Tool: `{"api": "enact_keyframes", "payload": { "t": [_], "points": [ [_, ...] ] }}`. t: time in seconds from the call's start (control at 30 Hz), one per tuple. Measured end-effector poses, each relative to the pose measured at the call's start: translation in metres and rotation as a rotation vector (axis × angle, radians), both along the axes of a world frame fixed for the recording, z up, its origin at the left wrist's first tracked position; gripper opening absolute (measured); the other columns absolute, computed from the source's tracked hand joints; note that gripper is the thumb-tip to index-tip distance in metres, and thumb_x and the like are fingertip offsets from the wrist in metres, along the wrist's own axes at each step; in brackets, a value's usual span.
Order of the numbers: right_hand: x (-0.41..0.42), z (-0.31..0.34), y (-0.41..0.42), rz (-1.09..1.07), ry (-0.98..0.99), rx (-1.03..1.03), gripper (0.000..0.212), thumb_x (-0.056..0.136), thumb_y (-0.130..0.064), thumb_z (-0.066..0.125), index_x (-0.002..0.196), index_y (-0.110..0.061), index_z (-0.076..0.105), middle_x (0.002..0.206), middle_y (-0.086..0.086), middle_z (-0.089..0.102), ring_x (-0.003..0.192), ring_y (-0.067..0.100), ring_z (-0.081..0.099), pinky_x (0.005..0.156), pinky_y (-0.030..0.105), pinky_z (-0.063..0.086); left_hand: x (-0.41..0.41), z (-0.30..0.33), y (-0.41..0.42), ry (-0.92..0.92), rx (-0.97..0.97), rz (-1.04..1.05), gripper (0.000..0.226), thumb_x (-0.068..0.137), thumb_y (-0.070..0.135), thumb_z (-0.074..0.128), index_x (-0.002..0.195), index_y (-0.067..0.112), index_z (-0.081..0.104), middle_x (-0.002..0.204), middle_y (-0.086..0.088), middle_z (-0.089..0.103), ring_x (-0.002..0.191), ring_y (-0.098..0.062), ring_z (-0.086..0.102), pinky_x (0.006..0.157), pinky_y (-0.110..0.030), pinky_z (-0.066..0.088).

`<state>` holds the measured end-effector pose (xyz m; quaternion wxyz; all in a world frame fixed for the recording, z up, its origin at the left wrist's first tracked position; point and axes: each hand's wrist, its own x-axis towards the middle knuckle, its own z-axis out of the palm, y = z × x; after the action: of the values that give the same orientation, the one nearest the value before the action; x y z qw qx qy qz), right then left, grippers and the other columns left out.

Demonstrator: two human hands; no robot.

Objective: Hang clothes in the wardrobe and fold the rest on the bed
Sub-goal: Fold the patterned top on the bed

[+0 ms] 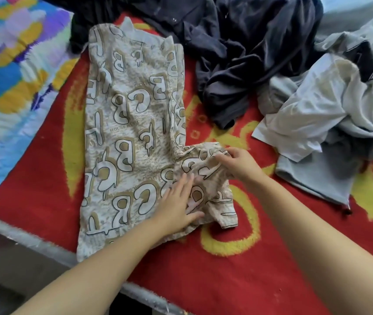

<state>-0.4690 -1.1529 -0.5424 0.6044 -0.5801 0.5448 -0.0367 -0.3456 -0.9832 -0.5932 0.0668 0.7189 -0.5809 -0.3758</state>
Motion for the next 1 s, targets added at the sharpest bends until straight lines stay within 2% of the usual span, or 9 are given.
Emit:
{"api": "enact_keyframes", "payload": {
  "t": [0.07,0.17,0.3,0.4,0.57,0.73,0.83,0.87,1.0],
  "points": [
    [0.004,0.028,0.005,0.130,-0.287,0.101,0.018,0.091,-0.016,0.063,0.093,0.002,0.066,0.074,-0.004,0.062,0.063,0.010,0.055,0.059,0.023,0.046,-0.007,0.012,-0.011,0.177,-0.044,0.169,0.114,0.072,0.074,0.054,0.150,0.031,-0.016,0.159,0.005,-0.015,0.142,-0.011,0.011,0.112,-0.034,0.025],
    [0.007,0.042,0.012,0.221,-0.415,0.119,0.022,0.094,-0.006,0.054,0.100,-0.019,0.071,0.090,-0.007,0.074,0.085,0.007,0.068,0.077,0.020,0.054,-0.018,0.027,-0.050,0.297,-0.105,0.678,0.059,0.093,0.049,0.048,0.139,0.013,0.042,0.127,-0.014,0.057,0.107,-0.022,0.060,0.077,-0.025,0.049],
    [-0.024,0.004,0.006,-0.134,0.170,-0.133,0.024,0.095,-0.012,0.050,0.115,-0.012,0.063,0.112,0.005,0.069,0.106,0.023,0.063,0.090,0.036,0.052,0.004,0.040,-0.082,0.513,-0.189,1.310,0.034,0.102,0.025,0.038,0.131,0.013,0.052,0.071,0.013,0.045,0.054,-0.001,0.037,0.036,-0.004,0.030],
    [-0.045,-0.033,0.024,-0.044,0.529,0.030,0.045,0.093,-0.032,0.059,0.124,-0.001,0.046,0.113,0.014,0.062,0.101,0.030,0.059,0.079,0.036,0.049,0.020,0.052,-0.070,0.571,-0.158,1.375,0.039,0.101,0.043,0.038,0.106,0.009,0.056,0.084,0.000,0.051,0.072,-0.010,0.049,0.056,-0.005,0.039],
    [-0.017,-0.049,0.029,0.101,0.408,-0.035,0.027,0.088,-0.019,0.057,0.067,-0.015,0.040,0.061,0.001,0.045,0.051,0.013,0.039,0.044,0.026,0.025,0.026,0.073,-0.035,0.670,-0.221,1.467,0.065,0.097,0.055,0.033,0.139,0.006,0.043,0.146,0.003,0.041,0.128,-0.006,0.036,0.095,-0.023,0.026],
    [-0.021,-0.036,-0.007,-0.171,0.294,-0.419,0.012,0.091,-0.023,0.054,0.084,-0.015,0.061,0.077,-0.001,0.058,0.070,0.014,0.050,0.060,0.030,0.034,-0.009,0.085,-0.020,0.487,-0.447,1.066,0.046,0.091,0.059,0.033,0.066,0.025,0.050,0.052,0.017,0.045,0.050,0.002,0.040,0.053,-0.009,0.030],
    [-0.034,-0.046,-0.018,-0.236,0.299,-0.381,0.010,0.094,-0.023,0.052,0.095,-0.018,0.061,0.100,0.007,0.062,0.090,0.021,0.057,0.073,0.030,0.041,-0.040,0.064,-0.030,0.589,-0.202,0.453,0.044,0.096,0.057,0.032,0.128,0.032,0.050,0.122,0.022,0.058,0.114,0.007,0.051,0.096,-0.014,0.038],
    [-0.039,-0.048,-0.019,-0.287,0.298,-0.346,0.014,0.096,-0.023,0.049,0.102,-0.016,0.060,0.108,0.010,0.062,0.098,0.024,0.057,0.080,0.031,0.043,-0.047,0.052,-0.034,0.525,-0.096,0.256,0.055,0.097,0.055,0.033,0.147,0.033,0.027,0.152,0.017,0.030,0.140,0.001,0.024,0.114,-0.022,0.022],
    [-0.063,-0.055,-0.009,-0.343,0.427,-0.253,0.035,0.100,-0.031,0.039,0.118,-0.004,0.055,0.120,0.016,0.060,0.113,0.031,0.053,0.080,0.028,0.030,-0.043,0.014,-0.030,0.190,-0.069,0.094,0.062,0.102,0.042,0.033,0.153,0.026,0.003,0.157,0.012,-0.009,0.146,-0.007,-0.010,0.120,-0.031,-0.004]
  ]
}}
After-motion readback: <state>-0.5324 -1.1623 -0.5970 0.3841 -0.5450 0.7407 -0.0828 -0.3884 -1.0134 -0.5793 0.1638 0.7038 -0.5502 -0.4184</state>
